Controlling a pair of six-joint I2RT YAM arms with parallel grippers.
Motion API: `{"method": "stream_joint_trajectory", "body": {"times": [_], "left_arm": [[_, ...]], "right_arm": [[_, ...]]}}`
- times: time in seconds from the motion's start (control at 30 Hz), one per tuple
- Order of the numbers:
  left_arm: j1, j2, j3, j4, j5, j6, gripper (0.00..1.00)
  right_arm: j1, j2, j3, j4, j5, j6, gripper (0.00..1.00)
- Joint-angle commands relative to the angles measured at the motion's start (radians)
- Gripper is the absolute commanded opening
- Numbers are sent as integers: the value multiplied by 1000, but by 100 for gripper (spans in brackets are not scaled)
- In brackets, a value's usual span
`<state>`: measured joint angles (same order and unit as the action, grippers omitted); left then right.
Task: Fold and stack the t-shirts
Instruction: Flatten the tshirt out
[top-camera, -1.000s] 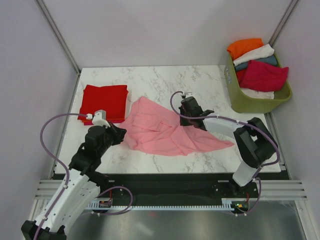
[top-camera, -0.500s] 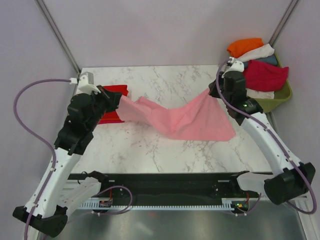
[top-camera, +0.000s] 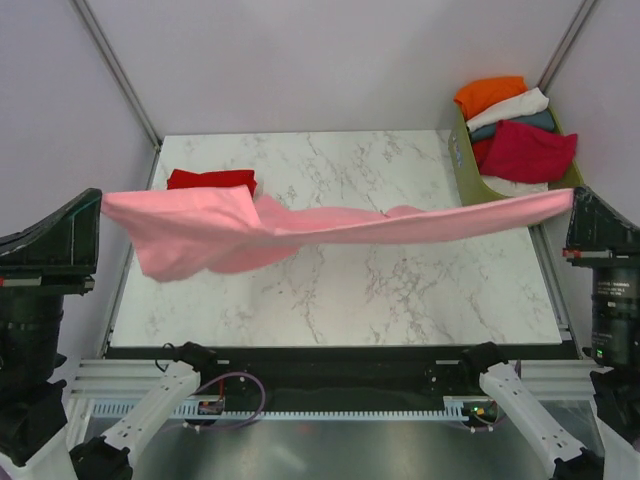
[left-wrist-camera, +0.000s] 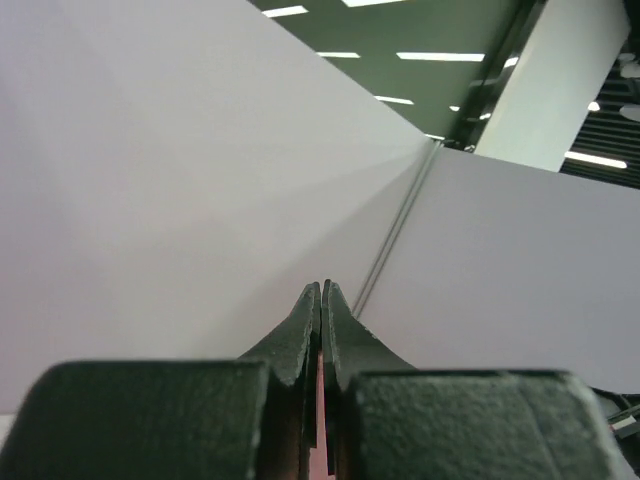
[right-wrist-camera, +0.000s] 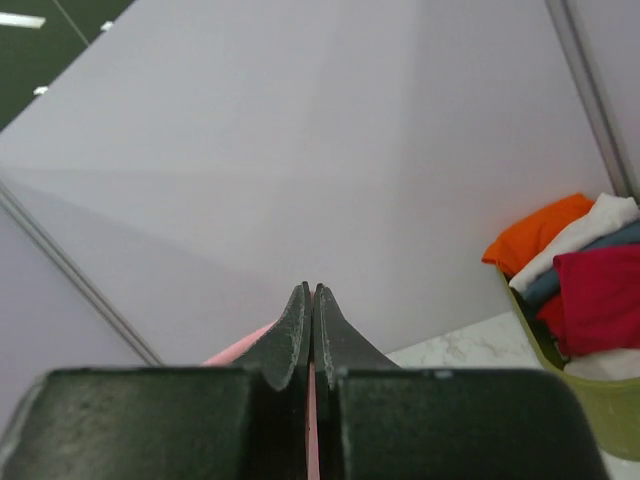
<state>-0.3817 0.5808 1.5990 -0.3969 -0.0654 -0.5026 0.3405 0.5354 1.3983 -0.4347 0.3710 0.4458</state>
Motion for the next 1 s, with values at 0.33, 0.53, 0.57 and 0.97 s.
{"method": "stream_joint_trajectory", "body": {"times": [0.33, 0.53, 0.57, 0.97], "left_arm": [[3, 166, -242, 87, -40, -24, 2], [4, 373, -324, 246, -47, -44, 2], [4, 410, -308, 275, -50, -42, 2], [91, 902, 430, 268, 61, -36, 2]], "right_arm": [[0, 116, -87, -47, 123, 44, 0], [-1, 375, -139, 13, 154, 102, 0], [-1, 414, -133, 23, 160, 113, 0], [-307, 846, 442, 62, -307, 344, 0]]}}
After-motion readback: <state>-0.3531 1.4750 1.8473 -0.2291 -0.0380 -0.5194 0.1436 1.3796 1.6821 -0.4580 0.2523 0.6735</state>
